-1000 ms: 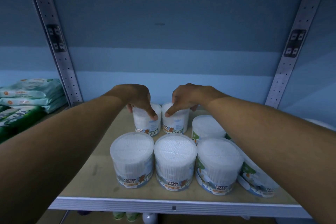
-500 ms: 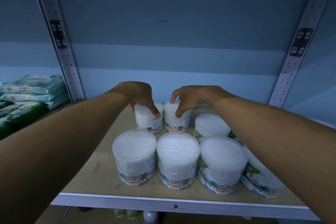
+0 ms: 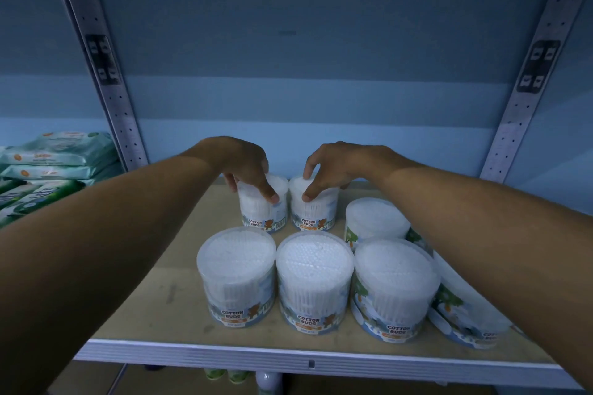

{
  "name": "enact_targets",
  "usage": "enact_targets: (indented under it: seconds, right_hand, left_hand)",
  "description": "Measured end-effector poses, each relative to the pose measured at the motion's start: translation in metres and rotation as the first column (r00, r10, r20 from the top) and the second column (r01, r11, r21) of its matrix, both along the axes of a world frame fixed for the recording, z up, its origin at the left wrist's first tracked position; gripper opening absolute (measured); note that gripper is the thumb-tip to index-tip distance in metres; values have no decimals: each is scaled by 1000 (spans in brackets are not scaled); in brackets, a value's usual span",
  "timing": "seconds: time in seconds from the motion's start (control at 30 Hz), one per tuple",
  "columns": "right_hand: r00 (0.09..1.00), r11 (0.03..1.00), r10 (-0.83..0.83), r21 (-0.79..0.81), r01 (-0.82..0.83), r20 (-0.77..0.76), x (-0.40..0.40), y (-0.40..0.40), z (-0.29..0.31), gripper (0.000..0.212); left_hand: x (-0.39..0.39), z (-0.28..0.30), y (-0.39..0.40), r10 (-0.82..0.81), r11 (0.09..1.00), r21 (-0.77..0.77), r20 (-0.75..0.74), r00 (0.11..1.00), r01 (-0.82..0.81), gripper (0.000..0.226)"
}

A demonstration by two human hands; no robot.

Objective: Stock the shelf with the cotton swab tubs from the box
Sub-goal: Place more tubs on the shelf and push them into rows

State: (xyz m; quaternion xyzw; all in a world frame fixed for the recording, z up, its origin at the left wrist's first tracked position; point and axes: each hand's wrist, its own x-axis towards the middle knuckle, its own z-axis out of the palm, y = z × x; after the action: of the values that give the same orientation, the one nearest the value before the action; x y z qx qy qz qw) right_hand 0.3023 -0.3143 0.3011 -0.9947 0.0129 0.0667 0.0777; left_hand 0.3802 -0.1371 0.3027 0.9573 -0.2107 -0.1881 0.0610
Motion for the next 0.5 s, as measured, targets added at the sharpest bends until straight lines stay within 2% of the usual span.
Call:
enact_targets:
  seconds: [0.17,0.3,0.5]
  right_hand:
    - [1000,1000,14,13,-13,-8,2,-3,0,55]
    - [1000,999,4,52,-3,-22,5,-5,-3,64]
    - [997,1000,-3,24,5,-73,5,3,-3,64]
  left_hand:
    - [-1,1,-4,17,1000,3,4,1000,-17,89]
    - [-2,0,-2,22,1000,-11,10,1000,-22,88]
    - [-1,-6,2,35,997,-65,-13,999,-36,92]
